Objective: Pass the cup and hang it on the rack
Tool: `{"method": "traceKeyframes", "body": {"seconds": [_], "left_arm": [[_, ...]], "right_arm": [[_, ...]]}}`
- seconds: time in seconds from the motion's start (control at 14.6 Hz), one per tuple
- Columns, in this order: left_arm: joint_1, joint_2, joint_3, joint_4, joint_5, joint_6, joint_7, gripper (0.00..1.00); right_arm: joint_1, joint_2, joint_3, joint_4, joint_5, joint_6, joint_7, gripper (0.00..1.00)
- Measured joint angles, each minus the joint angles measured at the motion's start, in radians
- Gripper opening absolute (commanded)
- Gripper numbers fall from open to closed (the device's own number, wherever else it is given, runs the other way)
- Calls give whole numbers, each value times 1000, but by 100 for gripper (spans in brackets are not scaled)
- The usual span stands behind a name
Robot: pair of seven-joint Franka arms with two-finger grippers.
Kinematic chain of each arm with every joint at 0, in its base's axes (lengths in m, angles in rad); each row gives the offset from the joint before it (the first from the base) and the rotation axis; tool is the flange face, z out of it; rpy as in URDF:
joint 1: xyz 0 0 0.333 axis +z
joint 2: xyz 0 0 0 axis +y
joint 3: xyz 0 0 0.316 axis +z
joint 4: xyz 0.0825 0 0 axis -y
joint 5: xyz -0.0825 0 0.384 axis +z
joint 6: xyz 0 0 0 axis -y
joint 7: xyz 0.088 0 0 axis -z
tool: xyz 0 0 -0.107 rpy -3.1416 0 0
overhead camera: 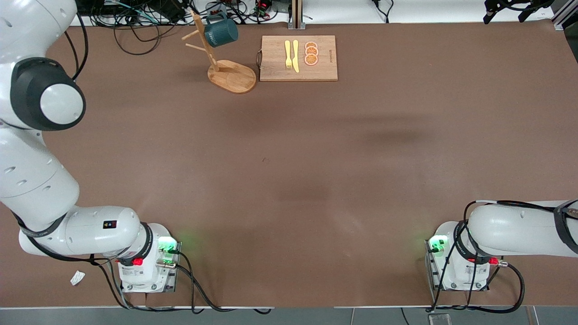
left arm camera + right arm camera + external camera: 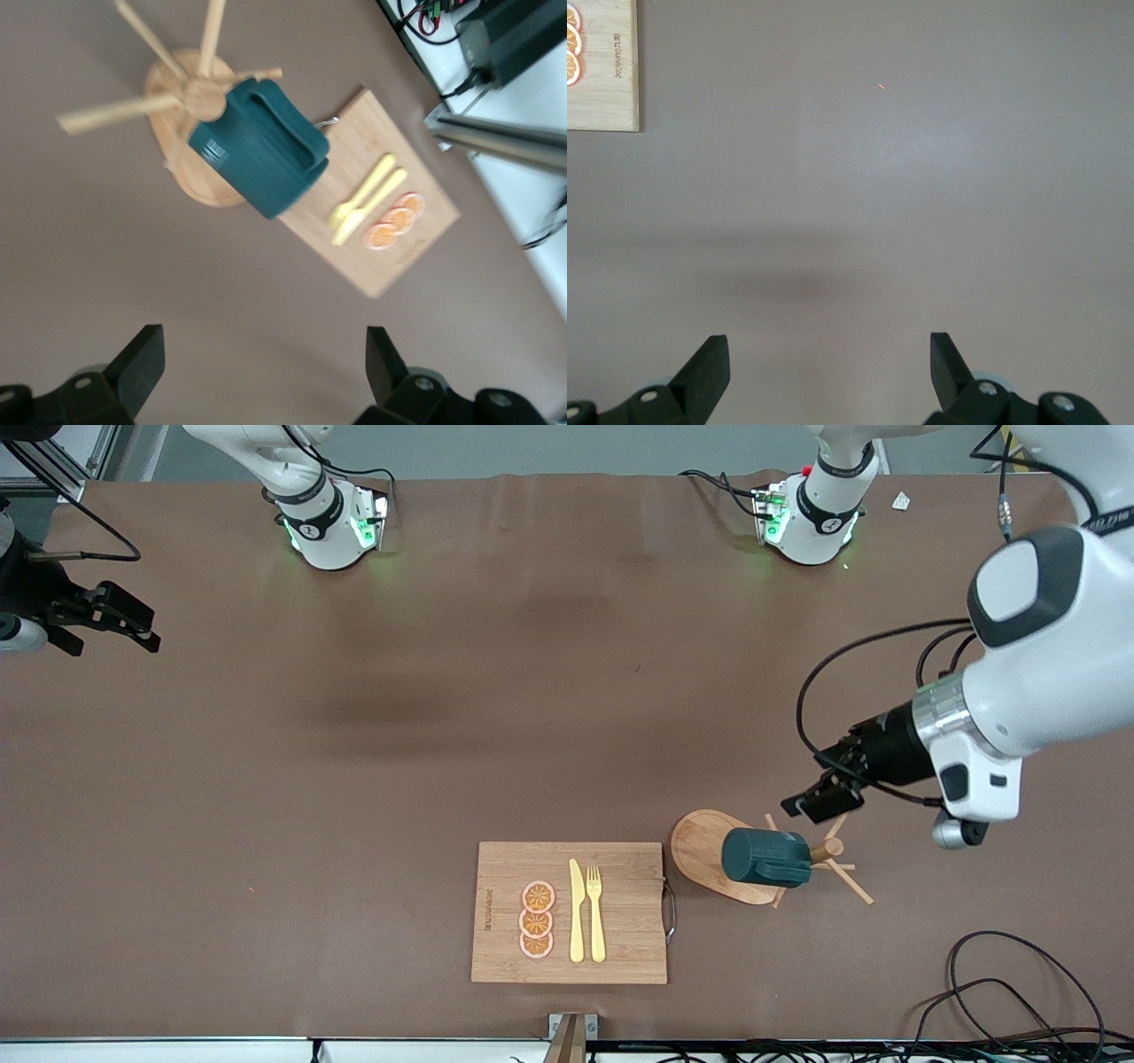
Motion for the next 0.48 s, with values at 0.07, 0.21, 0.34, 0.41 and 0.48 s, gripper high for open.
{"method": "traceKeyframes", "body": {"seconds": [0.07, 0.21, 0.34, 0.41, 0.48], "left_arm": [[0, -20, -2, 0, 58, -41, 85, 100], [10, -62, 2, 1, 162, -119, 252, 100], [19, -108, 6, 1, 230, -200, 416, 100], [23, -133, 10, 1, 244, -223, 494, 100], [26, -160, 23, 2, 248, -235, 568, 100]], "right_arm": [[0, 0, 0, 0, 0, 0, 0, 100], [0, 0, 0, 0, 0, 0, 0, 100], [0, 0, 0, 0, 0, 0, 0, 100], [0, 0, 0, 0, 0, 0, 0, 100], [0, 0, 0, 0, 0, 0, 0, 100]]}}
